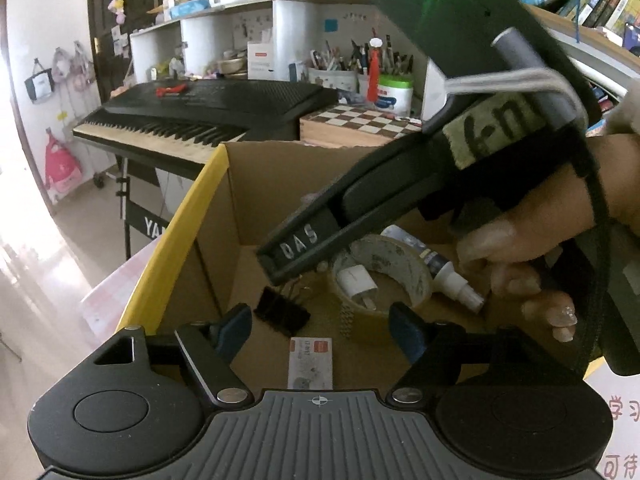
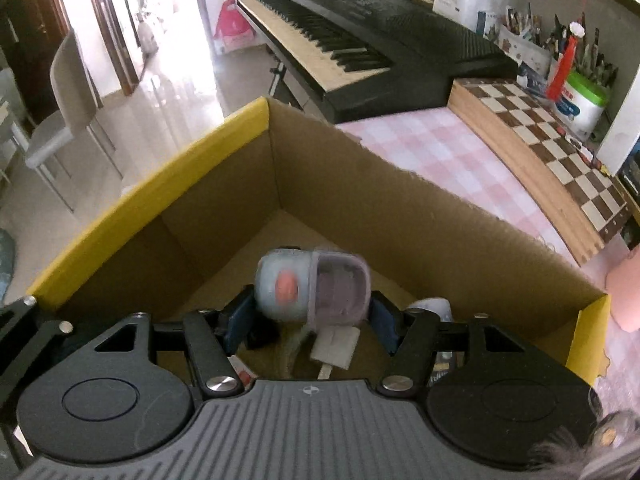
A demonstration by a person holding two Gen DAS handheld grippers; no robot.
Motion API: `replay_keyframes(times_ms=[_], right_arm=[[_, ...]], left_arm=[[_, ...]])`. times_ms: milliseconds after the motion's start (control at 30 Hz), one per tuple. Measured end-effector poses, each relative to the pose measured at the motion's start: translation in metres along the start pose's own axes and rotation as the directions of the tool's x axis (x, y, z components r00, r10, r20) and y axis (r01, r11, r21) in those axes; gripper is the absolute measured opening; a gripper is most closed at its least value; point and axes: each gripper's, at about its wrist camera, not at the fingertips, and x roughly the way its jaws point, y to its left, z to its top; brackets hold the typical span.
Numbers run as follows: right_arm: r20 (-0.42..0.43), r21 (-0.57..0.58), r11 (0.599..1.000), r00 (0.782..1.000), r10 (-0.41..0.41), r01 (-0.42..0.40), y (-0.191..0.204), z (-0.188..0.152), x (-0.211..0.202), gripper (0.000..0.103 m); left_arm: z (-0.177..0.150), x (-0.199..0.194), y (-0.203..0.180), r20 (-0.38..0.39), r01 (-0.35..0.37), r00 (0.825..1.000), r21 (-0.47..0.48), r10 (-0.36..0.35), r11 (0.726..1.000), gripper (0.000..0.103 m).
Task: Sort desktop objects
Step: 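Open the right tool to drop the toy car while the left tool releases the clip, then withdraw both open tools up out of the yellow box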
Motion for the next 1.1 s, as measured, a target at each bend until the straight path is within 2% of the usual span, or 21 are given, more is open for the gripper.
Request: replay_keyframes(times_ms=[67,400,667,933,1100], right_arm=[[0.031,0.002,1.0,1.0,0.004,-0.004,0.0,0.002,-0.005,0.078],[0.163,0.075,0.997,0.986,-0.042,0.03,-0.008,-0.002,-0.038,0.079],[0.344,0.197,0.977,0.928,-0.144,0.079,-0.01,-0.028,-0.097,0.079],[0.415,0.306,0.945,0.878,-0.238,0.112,-0.001,-0.067,-0.141,0.079],[0.442,0.355,0.923,0.843,-0.306,0.149,0.011,-0.096,-0.161,0.079]], left_arm=[[0.0,0.0,-0.001,0.001,0.0,1.0,0.002,0.0,1.0,0.082],[0.002,-0.018,-0.004,0.059,-0.002,0.998,0.023,0.001,1.0,0.091],[-0.002,-0.052,0.007,0.147,-0.01,0.989,-0.028,0.014,1.0,0.093],[-0.012,-0.081,0.02,0.219,-0.02,0.975,-0.069,0.035,0.997,0.095],[-0.022,-0.094,0.029,0.237,-0.017,0.971,-0.091,0.038,0.996,0.096]])
